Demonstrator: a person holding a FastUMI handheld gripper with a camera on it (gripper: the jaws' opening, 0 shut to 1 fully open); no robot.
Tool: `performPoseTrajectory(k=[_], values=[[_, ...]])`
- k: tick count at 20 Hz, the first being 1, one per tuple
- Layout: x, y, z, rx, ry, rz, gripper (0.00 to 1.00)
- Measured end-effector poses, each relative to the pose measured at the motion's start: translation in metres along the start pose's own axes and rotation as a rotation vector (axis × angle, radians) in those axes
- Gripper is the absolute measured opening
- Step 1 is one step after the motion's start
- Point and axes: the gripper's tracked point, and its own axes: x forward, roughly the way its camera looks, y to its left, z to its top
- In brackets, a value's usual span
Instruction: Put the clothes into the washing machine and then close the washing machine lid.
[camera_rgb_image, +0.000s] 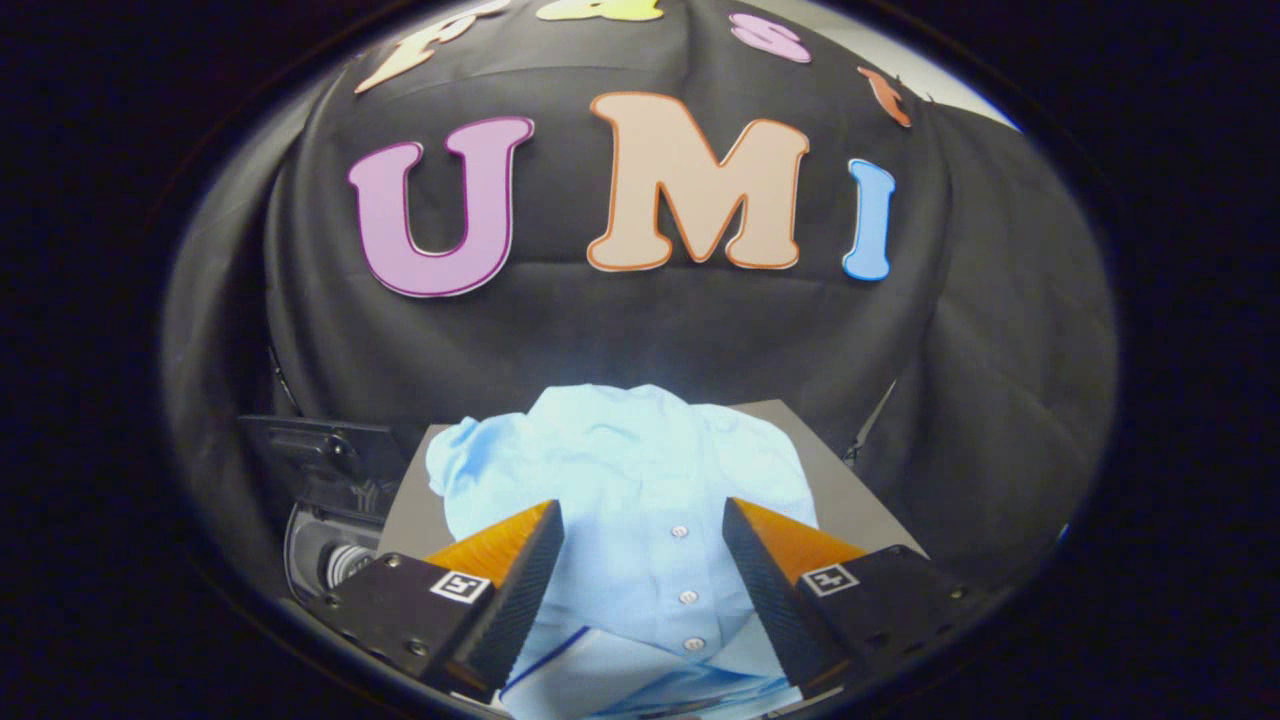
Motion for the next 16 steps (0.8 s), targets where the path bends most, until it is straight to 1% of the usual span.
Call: performPoseTrajectory(k=[2,3,4,5,6,7,8,9,10,12,13,14,16], values=[[0.014,-0.003,-0.021,-0.047,0.087,-0.027,0.98],[0.016,0.0,-0.025,-0.017,0.109,-0.004,0.98],[0.023,0.001,-0.021,0.072,0.09,0.0,0.96],[0.026,0.003,-0.03,0.168,0.127,0.01,0.94],[0.027,0.002,-0.031,0.182,0.106,0.012,0.92],[0.027,-0.005,-0.029,0.142,0.105,0.014,0.93],[0.027,-0.007,-0.034,0.118,0.119,0.03,0.8],[0.025,-0.006,-0.026,0.12,0.089,0.043,0.67],[0.026,-0.002,-0.03,0.132,0.107,0.058,0.54],[0.026,-0.003,-0.03,0.152,0.086,0.07,0.27],[0.022,-0.003,-0.031,0.17,0.072,0.062,0.14],[0.017,-0.003,-0.031,0.188,0.057,0.051,0.09],[0.003,-0.004,-0.036,0.217,0.046,0.03,0.08]])
